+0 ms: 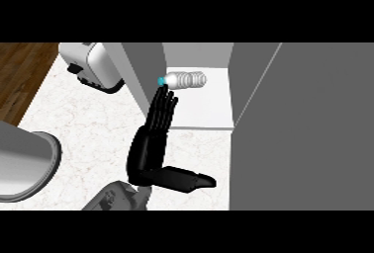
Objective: Pick up the bottled water, place it into the cabinet and close the cabinet
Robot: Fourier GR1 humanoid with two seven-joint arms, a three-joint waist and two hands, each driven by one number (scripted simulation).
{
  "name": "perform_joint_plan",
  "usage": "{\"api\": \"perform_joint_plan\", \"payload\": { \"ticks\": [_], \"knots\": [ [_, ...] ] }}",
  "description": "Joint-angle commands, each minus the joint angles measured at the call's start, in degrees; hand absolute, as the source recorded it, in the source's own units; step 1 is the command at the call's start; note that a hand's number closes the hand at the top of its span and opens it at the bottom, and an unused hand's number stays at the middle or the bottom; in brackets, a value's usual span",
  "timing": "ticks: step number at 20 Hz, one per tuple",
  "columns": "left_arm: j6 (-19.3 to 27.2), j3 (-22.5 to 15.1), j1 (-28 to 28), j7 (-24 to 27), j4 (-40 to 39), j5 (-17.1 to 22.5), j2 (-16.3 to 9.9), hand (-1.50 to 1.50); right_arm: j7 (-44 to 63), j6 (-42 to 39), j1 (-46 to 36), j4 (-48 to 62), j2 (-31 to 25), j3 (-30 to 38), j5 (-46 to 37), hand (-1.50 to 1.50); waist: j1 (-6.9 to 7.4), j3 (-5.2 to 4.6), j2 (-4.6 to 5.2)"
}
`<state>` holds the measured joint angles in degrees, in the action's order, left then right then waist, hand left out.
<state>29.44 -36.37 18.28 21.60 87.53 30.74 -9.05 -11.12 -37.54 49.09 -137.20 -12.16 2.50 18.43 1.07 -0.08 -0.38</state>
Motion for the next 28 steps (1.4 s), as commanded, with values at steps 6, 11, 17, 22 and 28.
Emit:
{"api": "perform_joint_plan", "payload": {
  "ticks": [6,11,17,22,28],
  "knots": [
    [-0.6,-0.2,-13.2,0.1,14.3,-0.3,-8.5,-1.5,8.9,-1.6,3.4,-14.3,-3.6,-10.2,-5.1,1.5,-0.47,-0.1,0.01],
    [-1.6,2.1,-16.9,0.5,18.9,0.4,-12.0,-1.5,12.3,0.2,0.2,-13.5,-1.2,-22.2,-12.1,1.5,-0.59,-0.17,-0.08],
    [-3.9,2.8,-23.3,3.4,21.0,1.8,-13.4,-1.5,15.9,2.5,-3.5,-14.5,-0.5,-30.0,-17.1,1.5,-0.66,-0.26,-0.17],
    [-6.3,5.9,-28.0,5.5,24.2,3.1,-16.9,-1.5,19.7,5.6,-6.6,-14.0,2.3,-40.1,-24.9,1.5,-0.38,-0.31,-0.25],
    [-9.9,8.6,-31.6,7.8,23.8,5.1,-19.1,-1.5,23.9,8.6,-17.2,-10.4,6.6,-46.5,-29.6,1.5,0.6,-0.47,-0.16]
  ]
}}
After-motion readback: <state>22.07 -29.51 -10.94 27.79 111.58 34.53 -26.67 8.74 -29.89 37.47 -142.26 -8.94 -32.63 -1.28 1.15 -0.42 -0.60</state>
